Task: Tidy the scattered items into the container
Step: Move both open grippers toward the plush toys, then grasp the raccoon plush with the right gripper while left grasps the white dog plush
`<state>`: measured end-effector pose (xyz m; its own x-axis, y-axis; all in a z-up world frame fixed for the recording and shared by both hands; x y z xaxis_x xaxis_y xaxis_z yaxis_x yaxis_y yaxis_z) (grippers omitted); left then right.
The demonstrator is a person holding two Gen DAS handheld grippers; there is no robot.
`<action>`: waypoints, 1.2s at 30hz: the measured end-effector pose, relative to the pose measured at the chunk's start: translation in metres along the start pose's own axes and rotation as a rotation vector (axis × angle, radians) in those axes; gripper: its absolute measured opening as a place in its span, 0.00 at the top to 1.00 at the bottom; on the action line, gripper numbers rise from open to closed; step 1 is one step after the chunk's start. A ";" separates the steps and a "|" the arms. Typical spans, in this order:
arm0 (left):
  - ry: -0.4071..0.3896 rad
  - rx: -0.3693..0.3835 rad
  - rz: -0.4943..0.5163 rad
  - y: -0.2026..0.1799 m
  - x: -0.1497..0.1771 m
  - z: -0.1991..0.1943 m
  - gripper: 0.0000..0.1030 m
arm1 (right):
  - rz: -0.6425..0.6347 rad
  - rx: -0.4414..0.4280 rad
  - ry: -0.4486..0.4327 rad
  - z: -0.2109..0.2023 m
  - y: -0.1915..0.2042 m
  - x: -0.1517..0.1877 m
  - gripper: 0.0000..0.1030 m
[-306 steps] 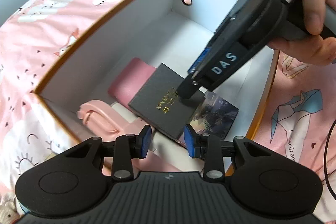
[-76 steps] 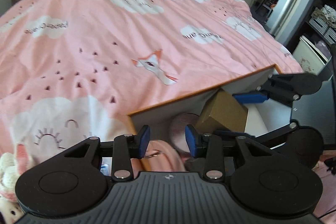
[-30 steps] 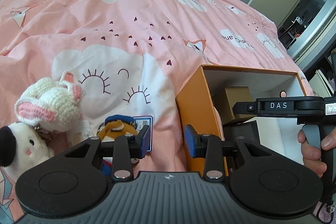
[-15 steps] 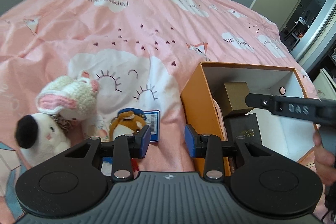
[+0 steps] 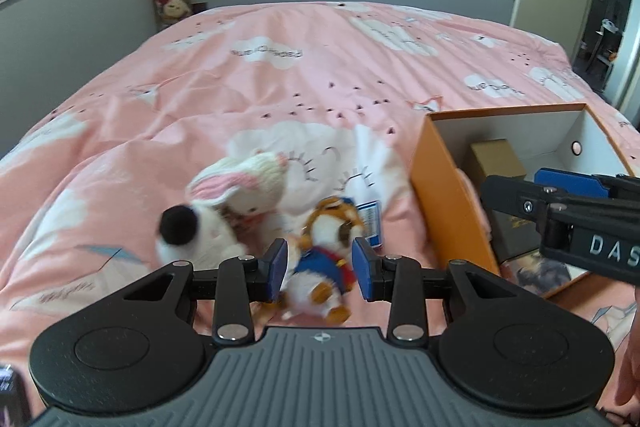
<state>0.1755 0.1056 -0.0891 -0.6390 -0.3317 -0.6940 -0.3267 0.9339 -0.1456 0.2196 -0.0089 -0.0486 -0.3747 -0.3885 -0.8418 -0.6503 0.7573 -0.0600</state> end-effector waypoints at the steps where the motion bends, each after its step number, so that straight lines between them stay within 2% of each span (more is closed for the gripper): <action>1: -0.004 -0.017 -0.004 0.005 0.003 -0.002 0.59 | -0.008 0.003 0.002 0.000 0.005 0.003 0.41; 4: 0.011 -0.046 -0.033 0.019 0.011 -0.005 0.58 | -0.031 0.013 0.024 0.002 0.018 0.014 0.41; 8: 0.048 -0.045 -0.073 0.034 0.020 -0.004 0.58 | -0.063 0.010 0.058 0.008 0.034 0.026 0.41; 13: 0.028 -0.038 -0.116 0.053 0.022 -0.008 0.58 | -0.105 -0.007 0.091 0.018 0.048 0.033 0.42; 16: 0.043 -0.011 -0.164 0.062 0.022 -0.005 0.58 | -0.129 -0.027 0.111 0.026 0.056 0.036 0.47; 21: 0.073 0.002 -0.200 0.068 0.022 0.006 0.58 | -0.169 -0.069 0.171 0.044 0.068 0.043 0.49; 24: 0.099 0.005 -0.222 0.072 0.021 0.014 0.52 | -0.173 -0.104 0.224 0.059 0.074 0.048 0.52; 28: 0.111 0.003 -0.239 0.076 0.015 0.026 0.52 | -0.155 -0.137 0.269 0.080 0.074 0.045 0.66; 32: 0.137 -0.033 -0.252 0.077 0.014 0.043 0.52 | -0.146 -0.138 0.281 0.098 0.070 0.037 0.66; 36: 0.162 -0.038 -0.289 0.077 0.015 0.058 0.48 | -0.130 -0.160 0.303 0.116 0.068 0.035 0.67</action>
<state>0.1816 0.1799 -0.1515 -0.6174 -0.6020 -0.5064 -0.5346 0.7933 -0.2912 0.2390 0.0895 -0.1444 -0.4458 -0.6319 -0.6340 -0.7912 0.6095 -0.0511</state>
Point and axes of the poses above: each gripper's, at about its wrist camera, not at the fingertips, and z roughly the way its jaws point, y to its left, x to its underside, the point moved 9 cm from there along z, roughly the way its jaws point, and after that the axes turned 11 degrees about -z, right-handed, at the moved point
